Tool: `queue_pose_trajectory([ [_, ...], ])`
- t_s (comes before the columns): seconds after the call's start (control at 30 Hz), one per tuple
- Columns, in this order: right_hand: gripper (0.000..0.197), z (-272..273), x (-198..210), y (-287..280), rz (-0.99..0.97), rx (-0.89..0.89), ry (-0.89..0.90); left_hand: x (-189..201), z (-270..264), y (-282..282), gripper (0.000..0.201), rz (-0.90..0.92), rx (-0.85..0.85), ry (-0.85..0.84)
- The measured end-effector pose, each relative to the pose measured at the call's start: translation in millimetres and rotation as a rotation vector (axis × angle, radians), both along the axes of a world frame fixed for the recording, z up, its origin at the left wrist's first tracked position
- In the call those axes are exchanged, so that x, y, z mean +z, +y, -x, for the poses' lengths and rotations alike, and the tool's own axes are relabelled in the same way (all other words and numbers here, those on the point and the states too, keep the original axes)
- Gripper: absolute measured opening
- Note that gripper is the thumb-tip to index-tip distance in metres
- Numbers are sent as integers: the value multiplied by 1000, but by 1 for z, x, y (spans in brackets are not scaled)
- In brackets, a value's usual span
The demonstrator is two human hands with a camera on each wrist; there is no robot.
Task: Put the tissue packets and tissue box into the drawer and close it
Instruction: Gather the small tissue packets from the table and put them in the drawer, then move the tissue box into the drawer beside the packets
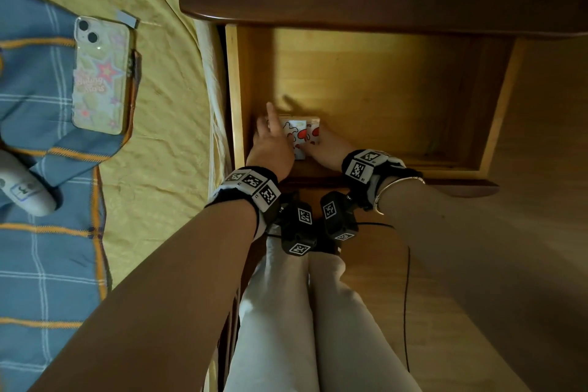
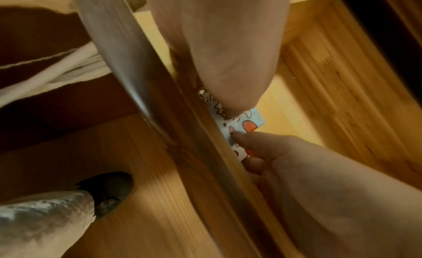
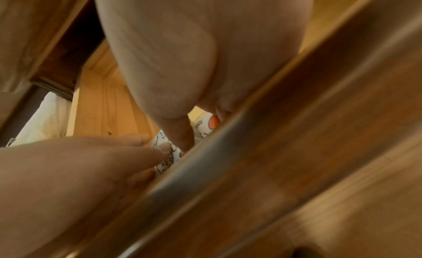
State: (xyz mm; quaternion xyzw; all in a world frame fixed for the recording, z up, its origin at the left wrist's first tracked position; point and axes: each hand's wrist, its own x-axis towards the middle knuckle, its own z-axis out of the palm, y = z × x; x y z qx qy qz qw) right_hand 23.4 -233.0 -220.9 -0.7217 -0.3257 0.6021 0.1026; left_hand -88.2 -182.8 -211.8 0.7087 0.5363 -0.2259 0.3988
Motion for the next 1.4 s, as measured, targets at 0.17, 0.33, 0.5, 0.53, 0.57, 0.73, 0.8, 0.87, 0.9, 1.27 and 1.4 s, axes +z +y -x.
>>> queue_pose_trajectory([
  [0.17,33,4,5,3,-23,38,-19,4,7,-9,74,-210,-390,-78],
  [0.33,39,-3,14,-1,-5,95,-34,-1,15,-20,53,-236,-538,-47],
  [0.5,40,5,10,9,29,82,11,-2,23,-11,53,-259,-455,22],
  [0.53,38,8,5,10,46,86,4,-2,25,-9,54,-259,-466,37],
  [0.57,37,10,4,10,64,78,6,-2,26,-8,54,-260,-482,51],
  [0.73,41,7,11,8,64,72,55,-2,21,-6,59,-238,-484,113],
  [0.8,43,5,21,9,41,78,97,-2,19,-7,58,-219,-472,120],
  [0.87,44,8,26,11,2,67,141,-1,20,-6,57,-217,-461,115],
  [0.9,45,10,26,12,-15,65,134,0,21,-6,56,-216,-460,109],
  [1.27,42,-3,106,-27,15,134,-21,72,8,-12,55,-87,-488,133],
  [1.4,35,-24,133,-39,4,105,-193,110,-7,-11,46,-70,-531,133],
])
